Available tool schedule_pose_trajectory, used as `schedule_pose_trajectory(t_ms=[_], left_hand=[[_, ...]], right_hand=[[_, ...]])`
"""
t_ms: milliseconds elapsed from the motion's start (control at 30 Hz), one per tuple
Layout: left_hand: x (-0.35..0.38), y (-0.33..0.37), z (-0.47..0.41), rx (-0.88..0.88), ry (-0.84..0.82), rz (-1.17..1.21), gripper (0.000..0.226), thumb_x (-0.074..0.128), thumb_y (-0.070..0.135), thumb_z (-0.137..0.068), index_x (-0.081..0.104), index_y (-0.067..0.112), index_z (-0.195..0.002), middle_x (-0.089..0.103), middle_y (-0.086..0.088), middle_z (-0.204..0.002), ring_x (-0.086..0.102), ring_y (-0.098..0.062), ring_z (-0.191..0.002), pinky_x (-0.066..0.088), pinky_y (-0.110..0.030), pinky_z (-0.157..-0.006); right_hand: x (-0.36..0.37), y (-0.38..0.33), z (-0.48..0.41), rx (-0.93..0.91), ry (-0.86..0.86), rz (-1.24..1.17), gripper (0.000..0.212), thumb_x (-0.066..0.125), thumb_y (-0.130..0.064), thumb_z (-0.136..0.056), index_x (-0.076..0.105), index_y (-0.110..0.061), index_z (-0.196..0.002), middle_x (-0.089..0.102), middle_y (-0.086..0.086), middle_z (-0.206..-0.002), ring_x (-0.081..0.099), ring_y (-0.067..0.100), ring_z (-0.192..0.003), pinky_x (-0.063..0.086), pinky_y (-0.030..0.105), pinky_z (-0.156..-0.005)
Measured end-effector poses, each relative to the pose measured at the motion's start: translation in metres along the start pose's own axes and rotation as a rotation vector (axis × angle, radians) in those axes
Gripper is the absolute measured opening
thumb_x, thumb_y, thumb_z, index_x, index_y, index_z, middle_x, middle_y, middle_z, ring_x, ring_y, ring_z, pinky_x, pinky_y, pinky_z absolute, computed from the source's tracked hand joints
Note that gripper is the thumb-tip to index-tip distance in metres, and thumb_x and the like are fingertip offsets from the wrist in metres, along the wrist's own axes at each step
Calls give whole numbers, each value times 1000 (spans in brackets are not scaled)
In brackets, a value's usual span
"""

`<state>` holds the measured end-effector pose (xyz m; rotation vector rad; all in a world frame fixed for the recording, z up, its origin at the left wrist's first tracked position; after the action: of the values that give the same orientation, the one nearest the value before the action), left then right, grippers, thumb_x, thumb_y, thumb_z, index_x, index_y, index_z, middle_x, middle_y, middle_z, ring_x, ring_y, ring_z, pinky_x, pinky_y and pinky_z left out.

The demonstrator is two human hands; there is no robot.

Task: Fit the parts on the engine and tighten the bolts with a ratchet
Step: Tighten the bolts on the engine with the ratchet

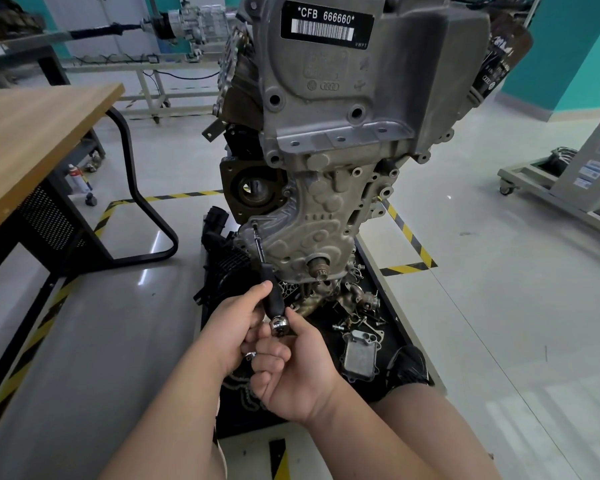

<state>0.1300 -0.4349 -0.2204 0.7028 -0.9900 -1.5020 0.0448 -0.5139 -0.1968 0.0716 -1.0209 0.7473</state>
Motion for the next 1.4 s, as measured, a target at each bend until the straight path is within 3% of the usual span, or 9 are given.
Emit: schedule_pose_trajectory(t_ms=[167,633,767,833,967,1133,1267,1400], left_hand=[[1,1,2,43,18,-36,55,61,50,-87,56,21,-41,35,3,-39,30,-8,-31,21,-15,-35],[5,1,3,59,32,-83,48,60,62,-79,63,20,-56,42,0,-42,37,-11,-33,25,-16,-36],[4,0,3,63,31,-91,49,59,60,-82,62,13,-71,43,-2,-45,38,-12,-34,25,-17,-35],[5,2,4,70,26,-83,47,60,58,-83,63,14,-69,43,-2,-46,38,-12,-36,26,-17,-35],[7,3,4,77,24,-52,58,60,54,-87,57,23,-39,37,3,-43,34,-11,-37,25,-19,-37],[8,2,3,70,12,-37,60,61,55,-85,47,24,-36,36,5,-44,31,-11,-39,24,-20,-39],[6,-1,2,53,27,-21,57,65,57,-80,40,26,-39,37,4,-44,33,-11,-37,25,-19,-37],[6,-2,1,42,14,-29,51,70,64,-67,44,23,-51,37,3,-44,34,-11,-37,26,-19,-37]], right_hand=[[-2,0,-2,-18,25,56,54,36,-58,-95,54,-18,-63,33,-7,-42,35,9,-35,35,19,-41],[-6,-2,-4,-167,114,272,57,36,-63,-96,50,-17,-65,38,-1,-47,36,15,-40,35,24,-45],[-9,-5,-7,-246,143,383,57,36,-61,-97,53,-15,-67,43,1,-49,39,17,-39,37,23,-45],[-12,-7,-8,-313,172,485,56,36,-55,-99,56,-13,-69,47,2,-48,42,17,-39,39,23,-45],[-13,-13,-5,-420,237,687,52,36,-49,-101,60,-12,-73,54,-1,-46,47,17,-37,41,21,-42],[-14,-29,6,-607,472,1177,45,46,-55,-94,58,-17,-73,56,-8,-52,55,10,-51,47,32,-56],[-8,-40,12,-694,630,1768,47,39,-68,-90,42,-22,-80,47,-9,-64,48,15,-60,30,28,-49],[-7,-41,10,-708,681,1885,46,35,-68,-92,36,-23,-83,40,-11,-64,45,17,-61,24,27,-46]])
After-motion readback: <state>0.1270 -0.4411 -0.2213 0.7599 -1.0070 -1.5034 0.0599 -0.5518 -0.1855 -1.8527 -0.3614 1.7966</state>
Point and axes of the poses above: each hand's wrist, its own z-axis away from the middle knuckle, its own x-axis out of the palm, y = z × x, the point moved 4 cm from there along -z, towards the middle knuckle
